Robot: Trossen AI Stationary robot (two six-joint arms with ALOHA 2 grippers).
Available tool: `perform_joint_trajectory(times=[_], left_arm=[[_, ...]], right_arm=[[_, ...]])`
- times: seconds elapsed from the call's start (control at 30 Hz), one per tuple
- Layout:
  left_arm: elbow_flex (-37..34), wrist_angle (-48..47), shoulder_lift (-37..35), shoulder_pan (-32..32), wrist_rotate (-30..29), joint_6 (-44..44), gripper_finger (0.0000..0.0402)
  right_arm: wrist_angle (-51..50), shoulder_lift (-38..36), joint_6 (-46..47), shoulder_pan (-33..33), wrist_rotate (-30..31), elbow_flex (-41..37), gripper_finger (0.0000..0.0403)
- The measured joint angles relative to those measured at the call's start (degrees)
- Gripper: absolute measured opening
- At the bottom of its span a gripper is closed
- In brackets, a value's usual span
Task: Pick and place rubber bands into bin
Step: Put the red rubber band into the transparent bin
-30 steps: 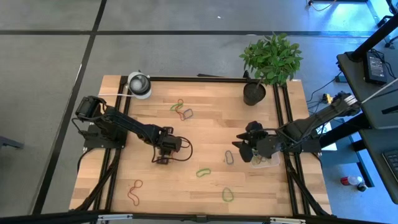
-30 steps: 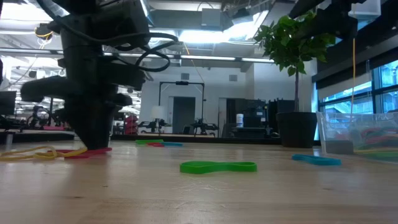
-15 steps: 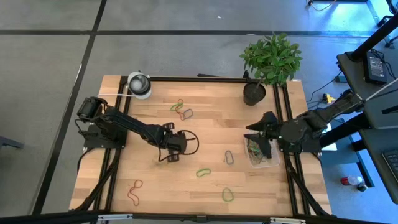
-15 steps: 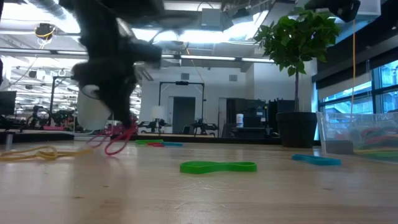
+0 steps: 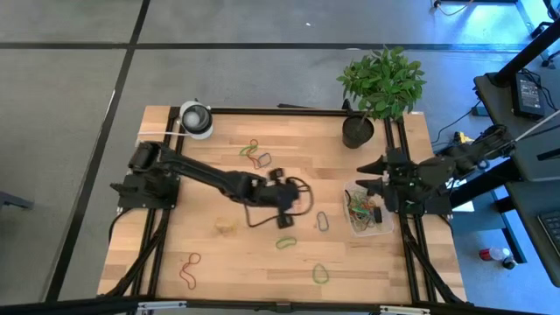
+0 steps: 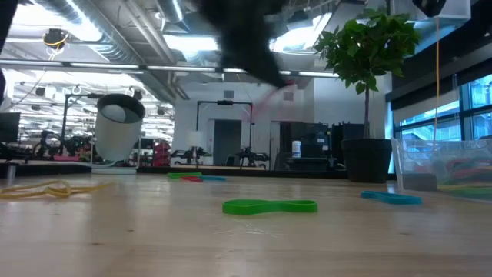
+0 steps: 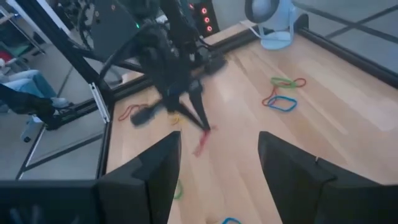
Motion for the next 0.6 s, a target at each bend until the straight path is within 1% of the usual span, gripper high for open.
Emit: perform_joint_trajectory(times=[0.17,0.3,0.37,0.5,0.6], left_arm=[[11.7,11.3,11.3,1.0,3.1,8.4,0.0002],[22.6,18.2,20.9,2.0,6.9,14.8,0.0002],[28.2,19.4,25.5,2.6,9.7,16.7,0.0002],[39.0,19.7,33.6,4.0,16.3,17.0,0.0002],[44.9,18.5,38.4,5.0,16.8,15.6,0.0002]], right_arm=[[2.7,-1.8,-2.6,0.0,0.1,0.0,0.0216],[8.7,-3.1,-7.6,0.0,0.6,0.0,0.0216],[11.9,-3.2,-10.2,0.0,1.0,0.0,0.0216],[15.9,-3.5,-13.7,0.0,1.1,0.0,0.0216],[16.6,-3.5,-13.8,0.0,1.1,0.0,0.0216]])
